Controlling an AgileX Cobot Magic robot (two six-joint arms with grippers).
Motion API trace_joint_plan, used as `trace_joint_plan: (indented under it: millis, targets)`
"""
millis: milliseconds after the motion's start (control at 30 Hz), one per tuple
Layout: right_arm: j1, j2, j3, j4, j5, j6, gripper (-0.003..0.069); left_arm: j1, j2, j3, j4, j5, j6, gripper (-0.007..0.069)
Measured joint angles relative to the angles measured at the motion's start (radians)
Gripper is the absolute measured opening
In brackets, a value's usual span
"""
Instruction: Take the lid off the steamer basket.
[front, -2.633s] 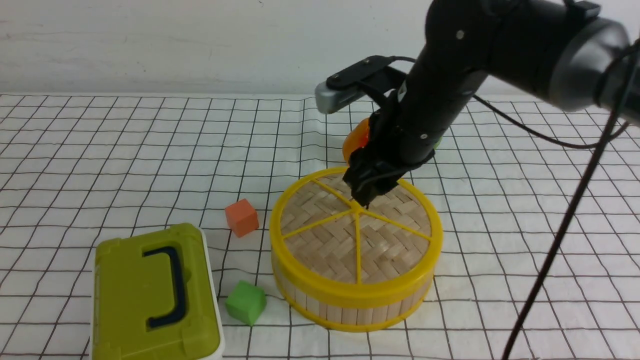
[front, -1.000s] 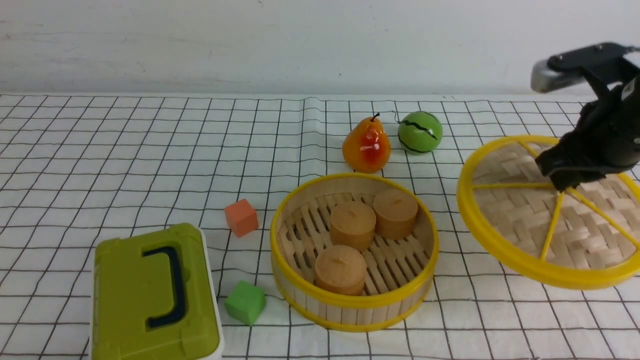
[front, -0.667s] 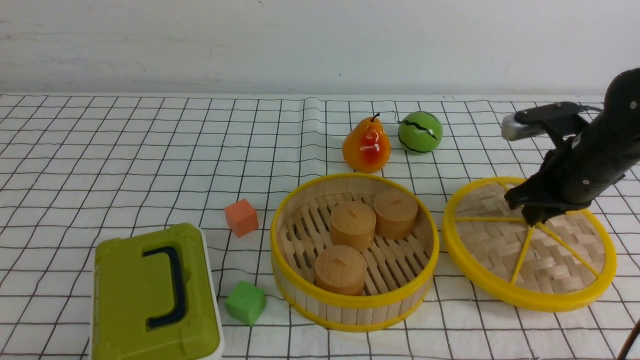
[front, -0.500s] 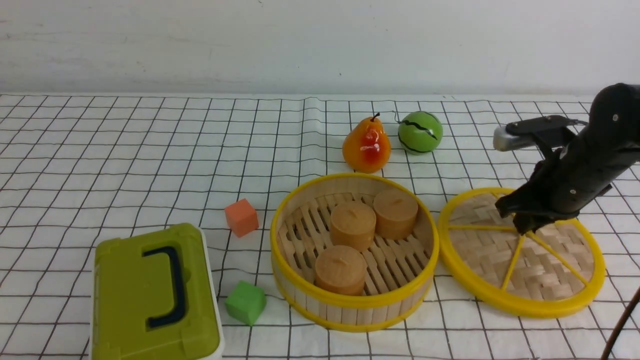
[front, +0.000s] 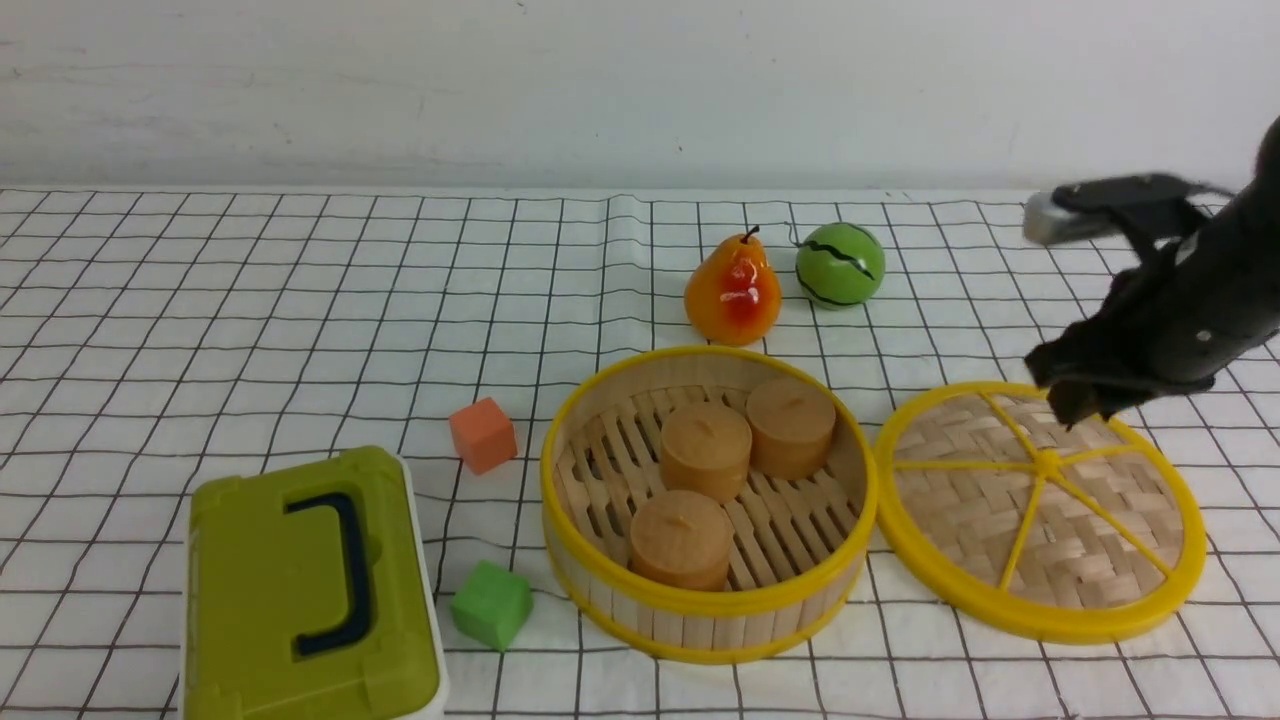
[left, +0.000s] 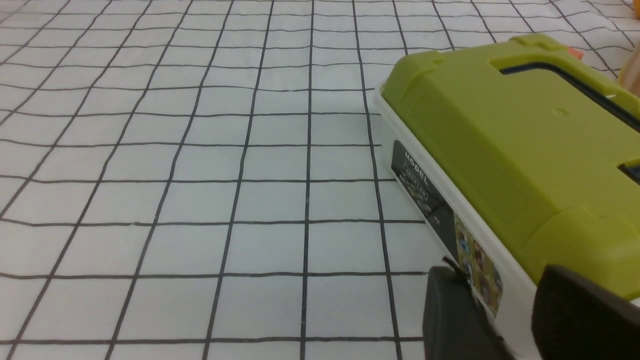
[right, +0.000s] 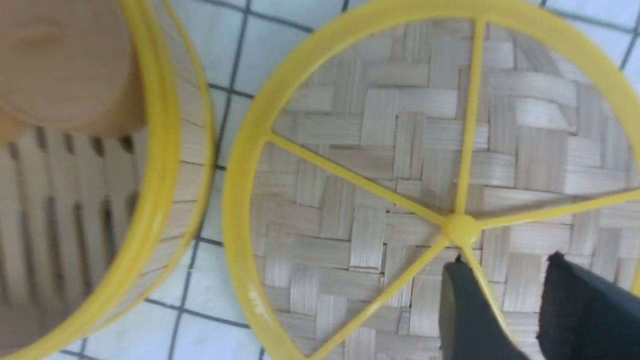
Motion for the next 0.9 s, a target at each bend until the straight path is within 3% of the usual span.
trace_joint_plan:
  millis: [333,600,900]
  targets:
    - [0.000,-0.607,0.270,0.036,-0.078,0.000,-0.0017,0.000,0.000,0.000,0.000,0.000,0.000,0.0239]
    - [0.000,-0.955,0.488,0.034,-0.107,0.000,-0.0024,0.000,0.000,0.000,0.000,0.000,0.000,0.0239]
    - [0.000,-1.084,0.529,0.026,0.012,0.000,-0.0022,0.000,0.000,0.000,0.000,0.000,0.000,0.0239]
